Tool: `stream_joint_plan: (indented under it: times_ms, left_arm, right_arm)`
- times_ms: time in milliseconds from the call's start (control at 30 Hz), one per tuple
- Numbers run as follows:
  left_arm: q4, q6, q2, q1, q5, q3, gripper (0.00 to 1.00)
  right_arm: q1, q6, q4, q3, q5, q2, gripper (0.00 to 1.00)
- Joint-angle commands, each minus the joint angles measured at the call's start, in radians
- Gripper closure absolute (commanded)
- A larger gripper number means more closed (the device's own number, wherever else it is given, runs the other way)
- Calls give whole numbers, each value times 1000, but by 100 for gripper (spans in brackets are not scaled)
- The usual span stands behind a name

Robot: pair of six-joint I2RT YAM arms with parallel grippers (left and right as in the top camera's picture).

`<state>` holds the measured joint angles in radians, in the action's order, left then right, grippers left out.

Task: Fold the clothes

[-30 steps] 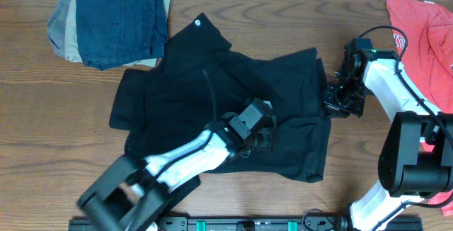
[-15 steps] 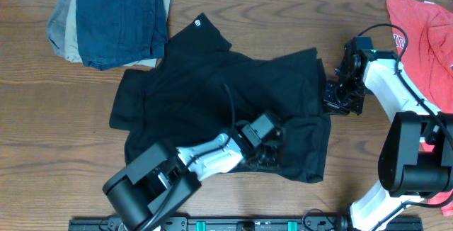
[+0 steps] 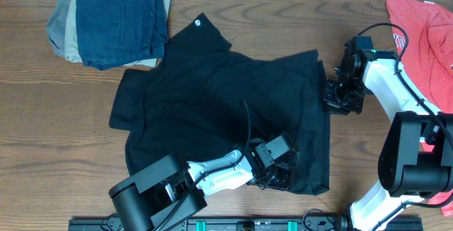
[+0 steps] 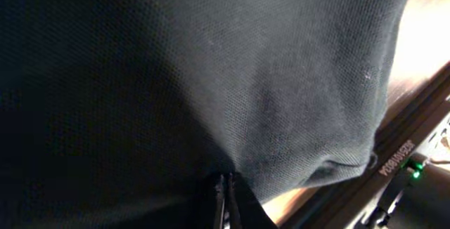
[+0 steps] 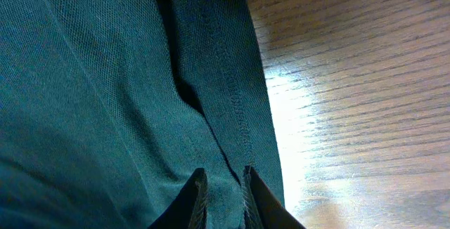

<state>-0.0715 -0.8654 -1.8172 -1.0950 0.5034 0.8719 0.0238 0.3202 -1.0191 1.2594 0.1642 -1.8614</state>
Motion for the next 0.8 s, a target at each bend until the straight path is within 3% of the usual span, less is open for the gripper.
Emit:
stream_joint_plan:
  times_ms: [0,167,400,567,767]
  left_arm:
    - [-6,-8,47,-35,29,-4,94]
    - [-19,20,137,-60,-47,-4,94]
    - [-47,63,270,-60,-320,-4,94]
    - [-5,21,207,-60,-325,-4,94]
    - [174,9,58,-59,-271,-4,94]
  right_arm:
    - [-5,-14,6,-3,5,-2,83]
    - [-5,-14,14,-3,5,-2,80]
    - [-5,-14,40,-3,29,-2,73]
    - [-5,-39,89,-3,154,-2,73]
    - [-6,-38,83,-4,156,-2,73]
